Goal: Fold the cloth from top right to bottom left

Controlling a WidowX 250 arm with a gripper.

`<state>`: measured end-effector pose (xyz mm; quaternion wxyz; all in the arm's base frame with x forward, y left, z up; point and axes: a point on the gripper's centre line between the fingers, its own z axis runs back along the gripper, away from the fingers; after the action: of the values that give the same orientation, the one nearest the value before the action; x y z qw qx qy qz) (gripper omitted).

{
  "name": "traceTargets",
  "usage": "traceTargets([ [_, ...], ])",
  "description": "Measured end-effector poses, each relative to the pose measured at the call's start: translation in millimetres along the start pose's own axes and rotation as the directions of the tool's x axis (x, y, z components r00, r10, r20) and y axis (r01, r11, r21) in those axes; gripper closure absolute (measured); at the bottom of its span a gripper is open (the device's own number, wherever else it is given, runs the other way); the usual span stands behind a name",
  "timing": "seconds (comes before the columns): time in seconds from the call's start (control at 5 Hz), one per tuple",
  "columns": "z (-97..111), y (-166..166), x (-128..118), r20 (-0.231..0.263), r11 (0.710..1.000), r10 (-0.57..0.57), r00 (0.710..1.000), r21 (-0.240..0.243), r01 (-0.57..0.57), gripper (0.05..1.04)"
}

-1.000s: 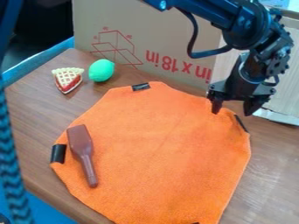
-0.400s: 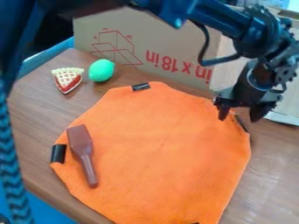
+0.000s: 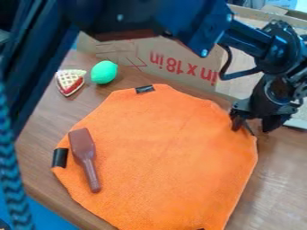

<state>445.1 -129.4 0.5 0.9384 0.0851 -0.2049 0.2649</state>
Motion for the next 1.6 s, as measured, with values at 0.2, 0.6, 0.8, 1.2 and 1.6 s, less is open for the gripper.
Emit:
traceTargets([
  [0.2,-2.6,-0.2,1.5,0.012,1.000,0.015,1.000,0.007,-0.015,0.424],
  [0.6,-4.6,16.2,-6.2,-0.031,1.000,0.012,0.999,-0.002,-0.012,0.929],
  [0.8,4.6,28.0,-6.1,-0.085,1.000,0.008,0.996,-0.024,-0.010,1.016],
  [1.2,46.8,59.1,29.4,-0.135,0.983,0.069,0.988,-0.162,-0.091,1.029],
  [1.6,32.8,159.1,18.9,-0.116,0.979,-0.018,0.993,-0.202,-0.005,1.029],
])
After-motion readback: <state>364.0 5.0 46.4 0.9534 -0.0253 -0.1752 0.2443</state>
